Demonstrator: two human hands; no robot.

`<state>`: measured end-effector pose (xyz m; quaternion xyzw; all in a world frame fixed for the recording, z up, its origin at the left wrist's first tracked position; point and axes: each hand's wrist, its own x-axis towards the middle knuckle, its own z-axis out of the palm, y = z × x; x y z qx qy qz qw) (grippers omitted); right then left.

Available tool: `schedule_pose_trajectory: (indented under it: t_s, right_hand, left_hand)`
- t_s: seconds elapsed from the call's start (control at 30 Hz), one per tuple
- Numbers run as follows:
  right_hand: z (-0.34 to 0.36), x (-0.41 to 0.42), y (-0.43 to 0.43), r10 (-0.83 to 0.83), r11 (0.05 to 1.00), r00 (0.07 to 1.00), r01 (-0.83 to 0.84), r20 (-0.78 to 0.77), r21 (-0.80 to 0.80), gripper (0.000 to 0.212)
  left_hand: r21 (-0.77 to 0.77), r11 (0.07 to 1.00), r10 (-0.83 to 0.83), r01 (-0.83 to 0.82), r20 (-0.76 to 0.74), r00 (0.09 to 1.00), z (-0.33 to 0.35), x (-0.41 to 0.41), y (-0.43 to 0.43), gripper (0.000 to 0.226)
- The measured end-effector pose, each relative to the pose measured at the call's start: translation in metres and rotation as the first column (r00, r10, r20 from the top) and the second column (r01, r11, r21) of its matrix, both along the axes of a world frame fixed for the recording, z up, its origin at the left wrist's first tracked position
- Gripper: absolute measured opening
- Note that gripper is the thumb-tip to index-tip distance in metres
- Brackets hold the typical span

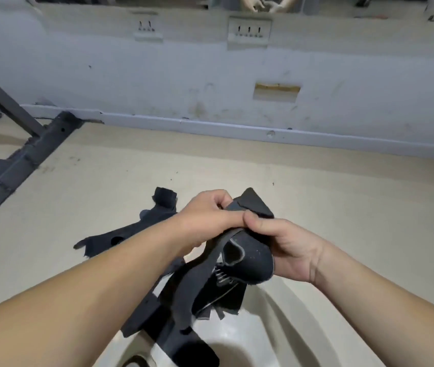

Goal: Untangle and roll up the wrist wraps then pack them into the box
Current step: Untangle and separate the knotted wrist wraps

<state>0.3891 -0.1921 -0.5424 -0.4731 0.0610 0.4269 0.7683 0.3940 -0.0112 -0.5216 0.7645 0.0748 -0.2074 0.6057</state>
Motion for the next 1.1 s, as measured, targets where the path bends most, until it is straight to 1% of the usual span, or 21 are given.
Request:
schedule_pose_trajectory:
  t_s: [0.07, 0.17, 0.2, 0.23, 0.3, 0.33, 0.4, 0.43, 0.47, 0.5, 0.57, 0.63, 0.67, 0.7, 0.73, 0.8, 0.83, 0.9, 0.97, 1.03, 1.1]
  right_hand:
    - [0.043, -0.005, -0.004, -0.024, 0.999, 0.994, 0.027, 0.109, -0.024, 0.040]
    - [0.098, -0.014, -0.016, -0.096, 0.962, 0.957, 0.161, 0.275, -0.223, 0.017]
    - [0.112, -0.021, -0.022, -0.112, 0.933, 0.933, 0.217, 0.343, -0.287, 0.012]
    - [0.123, -0.028, -0.029, -0.121, 0.904, 0.904, 0.271, 0.409, -0.331, 0.008]
    - [0.141, -0.044, -0.037, -0.145, 0.865, 0.837, 0.366, 0.528, -0.344, 0.011]
    - [0.146, -0.051, -0.041, -0.155, 0.851, 0.797, 0.407, 0.584, -0.331, 0.016]
    - [0.154, -0.066, -0.048, -0.160, 0.845, 0.715, 0.455, 0.680, -0.279, 0.024]
    - [0.157, -0.073, -0.050, -0.179, 0.867, 0.695, 0.446, 0.697, -0.223, 0.032]
    - [0.158, -0.081, -0.051, -0.191, 0.889, 0.687, 0.424, 0.701, -0.174, 0.042]
    - [0.159, -0.086, -0.052, -0.178, 0.908, 0.681, 0.391, 0.711, -0.147, 0.049]
    - [0.161, -0.090, -0.053, -0.123, 0.937, 0.678, 0.321, 0.725, -0.141, 0.054]
    - [0.161, -0.088, -0.057, -0.113, 0.949, 0.690, 0.288, 0.714, -0.128, 0.044]
    - [0.162, -0.086, -0.058, -0.121, 0.943, 0.694, 0.303, 0.710, -0.135, 0.038]
    - [0.161, -0.085, -0.060, -0.114, 0.934, 0.696, 0.318, 0.709, -0.162, 0.034]
    - [0.159, -0.084, -0.063, -0.090, 0.925, 0.709, 0.320, 0.700, -0.205, 0.033]
    - [0.153, -0.084, -0.070, 0.024, 0.914, 0.753, 0.250, 0.657, -0.320, 0.033]
    - [0.147, -0.082, -0.075, 0.107, 0.903, 0.783, 0.181, 0.612, -0.390, 0.028]
    - [0.137, -0.081, -0.085, 0.240, 0.869, 0.842, 0.035, 0.483, -0.493, 0.014]
    - [0.130, -0.080, -0.093, 0.310, 0.858, 0.871, -0.084, 0.381, -0.507, 0.008]
    - [0.125, -0.077, -0.099, 0.365, 0.812, 0.853, -0.097, 0.372, -0.575, 0.006]
    - [0.118, -0.072, -0.103, 0.354, 0.776, 0.852, -0.037, 0.386, -0.630, 0.006]
  left_hand:
    - [-0.054, 0.991, 0.123, -0.120, 0.051, 0.991, 0.042, -0.009, -0.001, 0.045]
    - [-0.125, 0.917, 0.394, -0.379, 0.147, 0.907, 0.089, -0.023, 0.001, 0.040]
    - [-0.139, 0.890, 0.451, -0.434, 0.140, 0.881, 0.100, -0.030, 0.003, 0.039]
    - [-0.148, 0.877, 0.472, -0.457, 0.087, 0.877, 0.112, -0.037, 0.002, 0.041]
    - [-0.202, 0.894, 0.384, -0.399, -0.114, 0.916, 0.129, -0.054, -0.009, 0.055]
    - [-0.220, 0.915, 0.296, -0.337, -0.200, 0.934, 0.132, -0.062, -0.018, 0.061]
    - [-0.259, 0.951, 0.093, -0.172, -0.290, 0.952, 0.135, -0.077, -0.039, 0.068]
    - [-0.318, 0.941, 0.011, -0.115, -0.310, 0.951, 0.136, -0.084, -0.052, 0.072]
    - [-0.392, 0.917, -0.047, -0.076, -0.296, 0.954, 0.135, -0.087, -0.060, 0.073]
    - [-0.455, 0.888, -0.061, -0.072, -0.271, 0.961, 0.136, -0.088, -0.066, 0.069]
    - [-0.491, 0.869, -0.065, -0.059, -0.232, 0.970, 0.140, -0.088, -0.068, 0.062]
    - [-0.405, 0.914, -0.063, -0.020, -0.191, 0.980, 0.143, -0.083, -0.062, 0.064]
    - [-0.366, 0.931, -0.055, -0.010, -0.166, 0.985, 0.144, -0.082, -0.059, 0.070]
    - [-0.356, 0.935, -0.053, -0.003, -0.147, 0.988, 0.143, -0.080, -0.056, 0.076]
    - [-0.371, 0.928, -0.044, -0.008, -0.130, 0.991, 0.143, -0.077, -0.055, 0.074]
    - [-0.401, 0.912, 0.059, -0.088, -0.084, 0.995, 0.139, -0.070, -0.053, 0.052]
    - [-0.415, 0.897, 0.142, -0.154, -0.060, 0.988, 0.138, -0.065, -0.050, 0.042]
    - [-0.465, 0.839, 0.304, -0.282, -0.029, 0.952, 0.140, -0.055, -0.042, 0.034]
    - [-0.511, 0.775, 0.425, -0.372, -0.015, 0.905, 0.143, -0.046, -0.030, 0.026]
    - [-0.489, 0.759, 0.497, -0.430, 0.009, 0.868, 0.144, -0.042, -0.021, 0.027]
    - [-0.479, 0.745, 0.544, -0.464, 0.035, 0.838, 0.139, -0.039, -0.017, 0.030]
